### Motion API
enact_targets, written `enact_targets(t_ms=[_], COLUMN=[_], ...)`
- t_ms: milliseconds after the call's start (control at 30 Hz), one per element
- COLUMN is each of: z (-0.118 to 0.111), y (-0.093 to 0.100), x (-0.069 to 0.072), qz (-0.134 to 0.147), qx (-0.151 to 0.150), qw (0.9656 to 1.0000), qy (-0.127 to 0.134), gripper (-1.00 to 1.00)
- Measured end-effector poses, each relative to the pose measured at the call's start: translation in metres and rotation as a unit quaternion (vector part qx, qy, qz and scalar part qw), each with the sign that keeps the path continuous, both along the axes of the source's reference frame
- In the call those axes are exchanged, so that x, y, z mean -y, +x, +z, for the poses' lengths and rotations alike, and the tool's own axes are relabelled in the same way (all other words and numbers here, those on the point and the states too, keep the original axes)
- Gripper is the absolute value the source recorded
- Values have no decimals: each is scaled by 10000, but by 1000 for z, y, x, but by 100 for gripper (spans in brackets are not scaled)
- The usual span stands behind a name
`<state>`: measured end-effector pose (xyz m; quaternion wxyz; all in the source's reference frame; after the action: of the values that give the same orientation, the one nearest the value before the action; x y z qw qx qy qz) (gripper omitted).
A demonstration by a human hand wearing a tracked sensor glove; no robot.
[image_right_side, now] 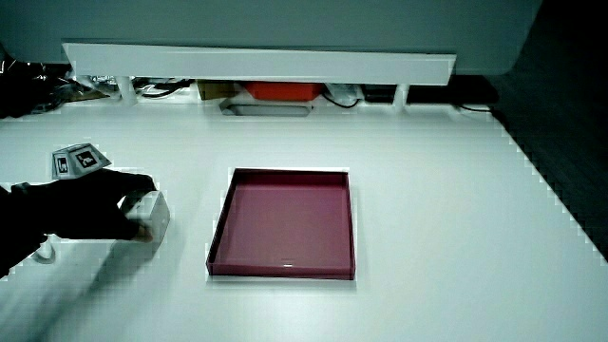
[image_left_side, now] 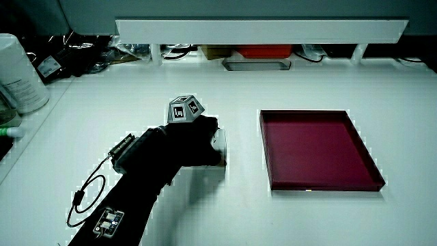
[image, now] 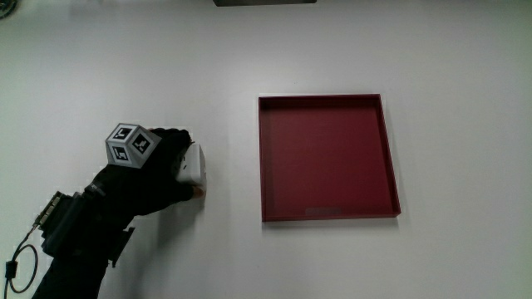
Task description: Pick socket
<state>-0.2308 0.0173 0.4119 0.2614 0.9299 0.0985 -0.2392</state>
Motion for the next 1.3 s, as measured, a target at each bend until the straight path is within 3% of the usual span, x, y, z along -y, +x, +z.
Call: enact_targets(t_ms=[67, 100, 133, 200, 267, 300, 400, 433, 467, 500, 533, 600, 633, 667, 767, 900, 933, 1300], z=[6, 14, 16, 18, 30, 32, 49, 51, 55, 58, 65, 69, 72, 75, 81, 85, 86, 86], y=[2, 0, 3, 9, 12, 16, 21, 24, 25, 27, 27, 30, 31, 31, 34, 34, 34, 35], x=[9, 12, 16, 24, 29, 31, 36, 39, 40, 41, 42, 43, 43, 44, 44, 42, 42, 42], qz=[80, -103, -42, 222, 119, 317, 254, 386, 277, 385, 349, 342, 458, 402, 458, 488, 448, 489], qx=[37, -71, 2, 159, 106, 168, 160, 319, 353, 442, 346, 481, 513, 518, 575, 616, 554, 437], qw=[9999, 9998, 9998, 9996, 9996, 9993, 9985, 9980, 9971, 9966, 9969, 9951, 9954, 9946, 9935, 9935, 9934, 9954], qy=[108, -153, -199, 4, -211, -104, -454, -389, -616, -586, -621, -788, -671, -805, -865, -827, -900, -704], gripper=[0, 0, 0, 0, 0, 0, 0, 0, 0, 0, 0, 0, 0, 0, 0, 0, 7, 80])
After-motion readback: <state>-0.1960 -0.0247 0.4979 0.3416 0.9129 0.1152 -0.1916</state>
